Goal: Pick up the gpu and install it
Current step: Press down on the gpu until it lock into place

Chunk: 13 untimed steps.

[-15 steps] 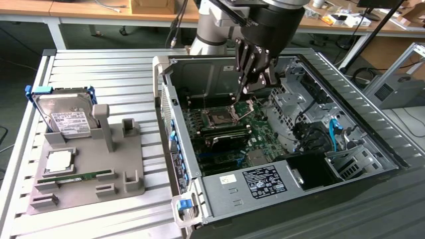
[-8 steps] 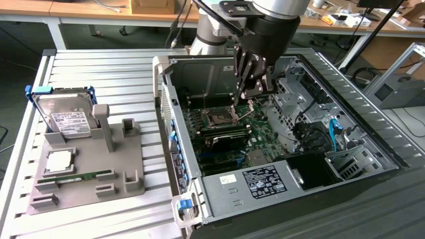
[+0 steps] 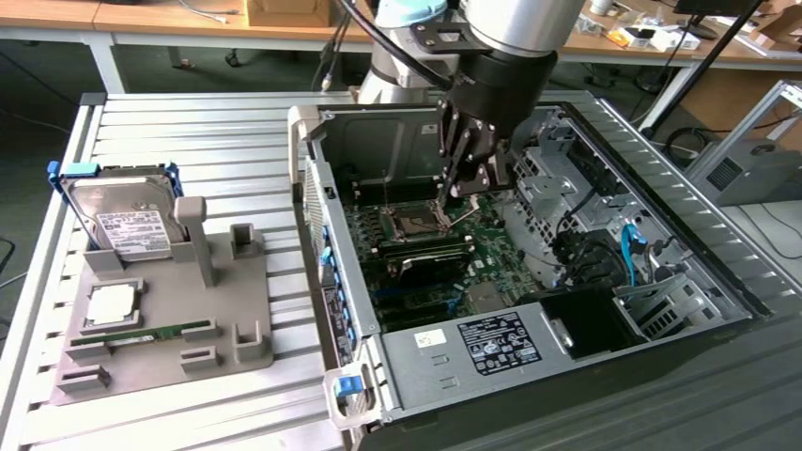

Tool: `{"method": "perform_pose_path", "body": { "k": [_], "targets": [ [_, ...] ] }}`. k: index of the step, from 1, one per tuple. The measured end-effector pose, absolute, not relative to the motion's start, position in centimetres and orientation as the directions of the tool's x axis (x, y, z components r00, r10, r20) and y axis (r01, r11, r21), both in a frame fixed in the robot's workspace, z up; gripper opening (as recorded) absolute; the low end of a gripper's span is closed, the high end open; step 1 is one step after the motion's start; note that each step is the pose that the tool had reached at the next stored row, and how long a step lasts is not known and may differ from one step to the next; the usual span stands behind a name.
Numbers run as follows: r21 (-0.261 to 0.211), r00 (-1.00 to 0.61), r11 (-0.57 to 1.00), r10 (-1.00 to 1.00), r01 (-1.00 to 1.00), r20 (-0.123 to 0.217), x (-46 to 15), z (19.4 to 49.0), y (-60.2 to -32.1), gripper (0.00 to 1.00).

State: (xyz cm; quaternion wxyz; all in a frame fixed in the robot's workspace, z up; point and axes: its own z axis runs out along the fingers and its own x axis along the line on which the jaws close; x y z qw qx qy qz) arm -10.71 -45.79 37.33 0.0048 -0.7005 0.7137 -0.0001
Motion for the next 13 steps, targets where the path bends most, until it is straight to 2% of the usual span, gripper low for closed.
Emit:
{"method": "perform_pose_path", "body": {
  "k": [13],
  "targets": [
    [-0.007, -0.019, 0.019, -1.000, -1.000, -0.007, -10.7, 34.9, -45.8, 0.11]
  ]
}}
